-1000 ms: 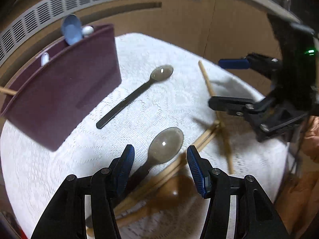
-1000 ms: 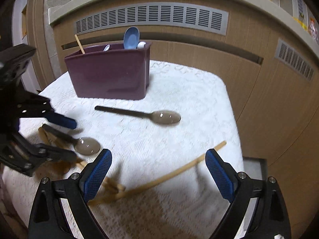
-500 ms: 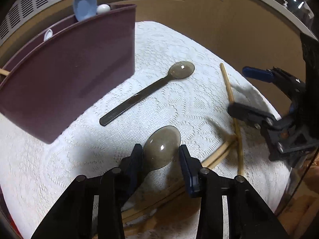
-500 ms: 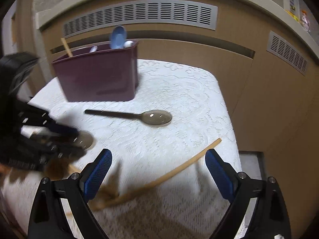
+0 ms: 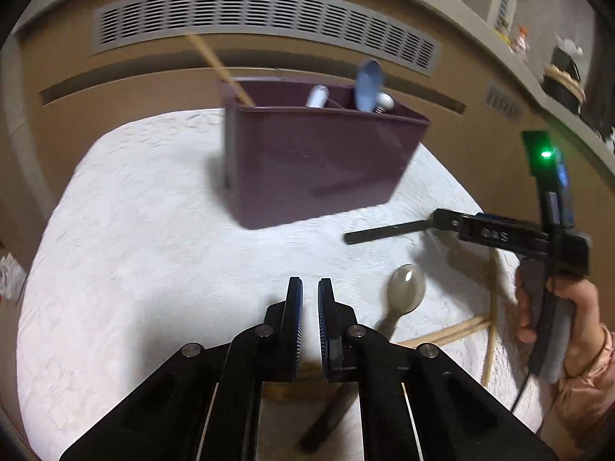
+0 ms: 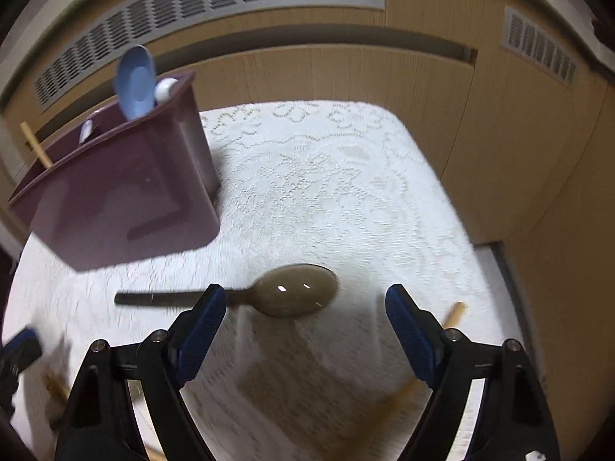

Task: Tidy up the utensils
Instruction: 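Grasp a brown translucent spoon with the left tool while the right tool grasps another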

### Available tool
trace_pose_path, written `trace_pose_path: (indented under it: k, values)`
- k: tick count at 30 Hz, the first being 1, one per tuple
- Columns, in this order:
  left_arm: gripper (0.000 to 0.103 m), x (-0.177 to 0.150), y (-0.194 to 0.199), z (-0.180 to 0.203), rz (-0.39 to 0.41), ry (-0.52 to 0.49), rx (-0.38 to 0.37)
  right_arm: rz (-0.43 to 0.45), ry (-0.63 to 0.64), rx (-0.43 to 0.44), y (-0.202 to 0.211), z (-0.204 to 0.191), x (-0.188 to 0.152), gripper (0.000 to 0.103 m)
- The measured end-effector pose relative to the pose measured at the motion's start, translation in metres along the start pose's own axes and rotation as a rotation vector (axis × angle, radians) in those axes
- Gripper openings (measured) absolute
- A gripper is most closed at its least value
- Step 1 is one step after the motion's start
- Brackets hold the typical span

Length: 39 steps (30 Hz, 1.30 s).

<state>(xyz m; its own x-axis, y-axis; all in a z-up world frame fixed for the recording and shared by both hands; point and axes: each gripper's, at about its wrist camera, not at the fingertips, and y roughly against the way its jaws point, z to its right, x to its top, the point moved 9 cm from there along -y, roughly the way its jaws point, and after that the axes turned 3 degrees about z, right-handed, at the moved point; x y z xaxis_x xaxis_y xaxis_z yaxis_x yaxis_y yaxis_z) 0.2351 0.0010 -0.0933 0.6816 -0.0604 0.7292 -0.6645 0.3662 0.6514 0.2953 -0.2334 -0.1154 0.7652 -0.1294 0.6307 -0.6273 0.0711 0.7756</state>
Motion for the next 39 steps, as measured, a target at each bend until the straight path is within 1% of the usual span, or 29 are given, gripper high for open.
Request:
trace_pose_path:
  k: [2,4,6,8,10,11,13,14,15,16,18,19,21,23,27,30,32,36,38,39]
  values:
    - [0.008,-0.008,0.006,-0.008,-0.026,0.005,-0.01,-0.02,-0.026,-0.022,-0.008,-0.003,0.002,0.077]
    - [0.01,-0.01,0.009,-0.007,-0.064,0.007,-0.016,-0.049,-0.051,-0.009,-0.015,-0.009,0.003,0.075]
    - [0.01,-0.012,0.013,-0.008,-0.095,0.012,-0.019,-0.056,-0.058,-0.008,-0.017,-0.014,0.004,0.073]
    - [0.01,-0.012,0.012,-0.006,-0.116,0.029,-0.021,-0.055,-0.045,-0.023,-0.02,-0.016,0.007,0.071]
    - [0.015,-0.012,0.013,-0.004,-0.138,0.052,-0.042,-0.065,-0.026,-0.04,-0.024,-0.015,0.008,0.068]
    - [0.017,-0.011,0.012,-0.001,-0.158,0.044,-0.063,-0.065,-0.018,-0.033,-0.023,-0.014,0.008,0.068]
    - [0.027,-0.011,0.008,0.009,-0.183,0.0,-0.098,-0.068,0.004,-0.015,-0.02,-0.013,0.008,0.068]
    - [0.031,-0.012,0.002,0.021,-0.21,-0.044,-0.14,-0.067,0.016,-0.01,-0.016,-0.011,0.008,0.068]
    - [0.036,-0.013,-0.003,0.029,-0.229,-0.065,-0.171,-0.058,0.024,-0.006,-0.012,-0.01,0.007,0.068]
    - [0.039,-0.016,-0.011,0.045,-0.266,-0.1,-0.239,-0.042,0.035,0.0,-0.005,-0.008,0.007,0.069]
    - [0.04,-0.019,-0.024,0.064,-0.309,-0.149,-0.299,-0.006,0.067,-0.002,0.01,-0.004,0.006,0.069]
    - [0.04,-0.02,-0.032,0.072,-0.331,-0.184,-0.303,0.009,0.088,-0.004,0.017,-0.003,0.005,0.07]
    - [0.04,-0.018,-0.046,0.079,-0.347,-0.23,-0.266,0.026,0.113,0.003,0.027,-0.002,0.003,0.071]
    - [0.04,-0.014,-0.058,0.08,-0.365,-0.238,-0.224,0.035,0.128,0.016,0.036,0.001,-0.001,0.072]
    - [0.04,-0.011,-0.069,0.088,-0.39,-0.249,-0.228,0.026,0.099,0.064,0.044,0.011,-0.01,0.072]
    - [0.04,-0.007,-0.074,0.092,-0.39,-0.238,-0.214,0.001,0.061,0.099,0.038,0.012,-0.015,0.072]
    - [0.033,-0.005,-0.075,0.091,-0.365,-0.228,-0.187,-0.018,0.038,0.111,0.029,0.011,-0.017,0.072]
    - [0.034,-0.004,-0.069,0.082,-0.299,-0.252,-0.128,-0.071,-0.03,0.152,0.014,-0.002,-0.02,0.072]
    - [0.034,-0.002,-0.057,0.068,-0.264,-0.212,-0.097,-0.096,-0.051,0.167,0.007,-0.009,-0.02,0.071]
    - [0.034,0.0,-0.053,0.063,-0.252,-0.195,-0.09,-0.09,-0.051,0.157,0.005,-0.011,-0.017,0.07]
